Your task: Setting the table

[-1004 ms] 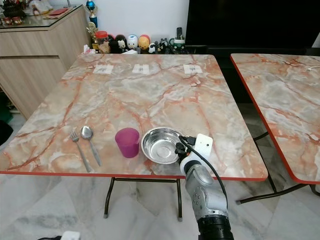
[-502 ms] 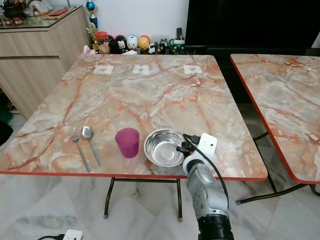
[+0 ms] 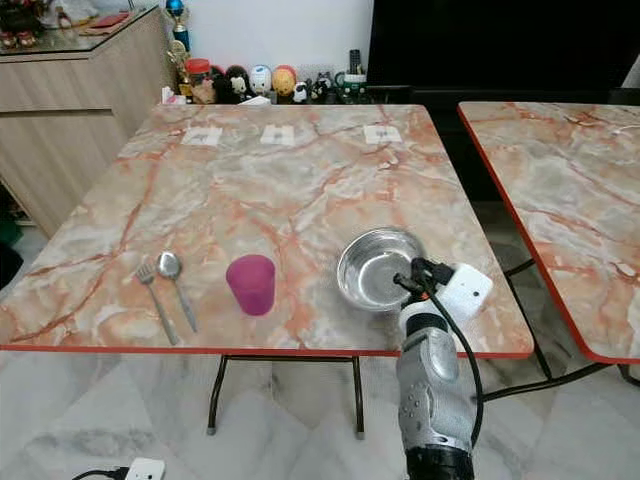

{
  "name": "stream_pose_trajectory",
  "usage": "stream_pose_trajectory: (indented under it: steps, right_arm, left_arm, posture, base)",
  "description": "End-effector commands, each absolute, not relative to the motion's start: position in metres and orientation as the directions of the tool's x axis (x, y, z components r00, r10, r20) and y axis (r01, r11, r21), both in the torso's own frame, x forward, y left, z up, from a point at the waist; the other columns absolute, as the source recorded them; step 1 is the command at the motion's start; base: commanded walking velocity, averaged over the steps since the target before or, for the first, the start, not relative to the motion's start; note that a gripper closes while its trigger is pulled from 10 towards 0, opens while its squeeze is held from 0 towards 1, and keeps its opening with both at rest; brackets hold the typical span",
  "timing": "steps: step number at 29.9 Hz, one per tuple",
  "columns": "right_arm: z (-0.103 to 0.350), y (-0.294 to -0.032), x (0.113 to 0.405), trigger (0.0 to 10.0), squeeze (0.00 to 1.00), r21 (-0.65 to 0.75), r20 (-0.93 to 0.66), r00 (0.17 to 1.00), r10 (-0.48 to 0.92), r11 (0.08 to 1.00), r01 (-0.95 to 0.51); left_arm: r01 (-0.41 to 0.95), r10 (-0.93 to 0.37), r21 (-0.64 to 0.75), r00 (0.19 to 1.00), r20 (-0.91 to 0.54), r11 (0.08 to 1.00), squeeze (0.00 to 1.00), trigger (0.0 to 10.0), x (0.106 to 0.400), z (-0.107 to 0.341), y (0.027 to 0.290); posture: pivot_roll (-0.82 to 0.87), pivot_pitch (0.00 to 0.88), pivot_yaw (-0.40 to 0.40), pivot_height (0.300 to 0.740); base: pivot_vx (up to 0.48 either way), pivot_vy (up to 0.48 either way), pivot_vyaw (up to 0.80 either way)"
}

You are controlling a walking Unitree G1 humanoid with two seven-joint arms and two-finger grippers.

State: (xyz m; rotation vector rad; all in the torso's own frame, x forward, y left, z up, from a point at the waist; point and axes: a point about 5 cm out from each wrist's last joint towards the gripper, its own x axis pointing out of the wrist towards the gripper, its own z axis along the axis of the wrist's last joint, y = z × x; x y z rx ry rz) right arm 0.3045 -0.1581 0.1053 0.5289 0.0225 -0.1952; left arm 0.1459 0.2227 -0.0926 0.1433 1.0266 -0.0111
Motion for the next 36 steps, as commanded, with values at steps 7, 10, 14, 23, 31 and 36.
stream_pose_trajectory:
  steps: [7,10,14,23,31,36]
  right_arm:
    - [0.112,-0.158,0.300,10.0,0.00,0.539,-0.007,0.979,-0.205,0.823,0.176]
    - [0.115,-0.157,0.302,10.0,0.00,0.542,0.008,0.979,-0.206,0.823,0.169]
    - [0.115,-0.158,0.303,10.0,0.00,0.543,0.006,0.976,-0.216,0.820,0.178]
    - [0.115,-0.169,0.303,10.0,0.00,0.536,0.013,0.966,-0.258,0.818,0.211]
    - [0.115,-0.174,0.304,10.0,0.00,0.532,0.016,0.960,-0.279,0.816,0.228]
    - [0.115,-0.173,0.304,10.0,0.00,0.534,0.014,0.959,-0.283,0.813,0.232]
  left_arm:
    - [0.113,0.063,0.138,0.507,-0.859,0.984,0.00,10.0,0.143,-0.094,0.224]
    - [0.113,0.063,0.140,0.510,-0.858,0.984,0.00,10.0,0.145,-0.093,0.223]
    - [0.116,0.063,0.142,0.512,-0.857,0.983,0.00,10.0,0.147,-0.093,0.222]
    - [0.125,0.064,0.147,0.510,-0.858,0.981,0.00,10.0,0.147,-0.093,0.222]
    - [0.131,0.065,0.152,0.507,-0.859,0.980,0.00,10.0,0.138,-0.094,0.229]
    - [0.133,0.066,0.153,0.506,-0.860,0.979,0.00,10.0,0.132,-0.094,0.234]
  posture:
    - [0.04,0.000,0.004,0.740]
    - [0.05,0.000,0.003,0.740]
    - [0.05,0.000,0.007,0.740]
    - [0.04,0.000,0.014,0.740]
    - [0.04,0.000,0.019,0.740]
    - [0.04,0.000,0.024,0.740]
  base:
    - [0.000,-0.389,0.00]
    - [0.000,-0.450,0.00]
    - [0.000,-0.450,0.00]
    - [0.000,-0.450,0.00]
    - [0.000,-0.450,0.00]
    - [0.000,-0.449,0.00]
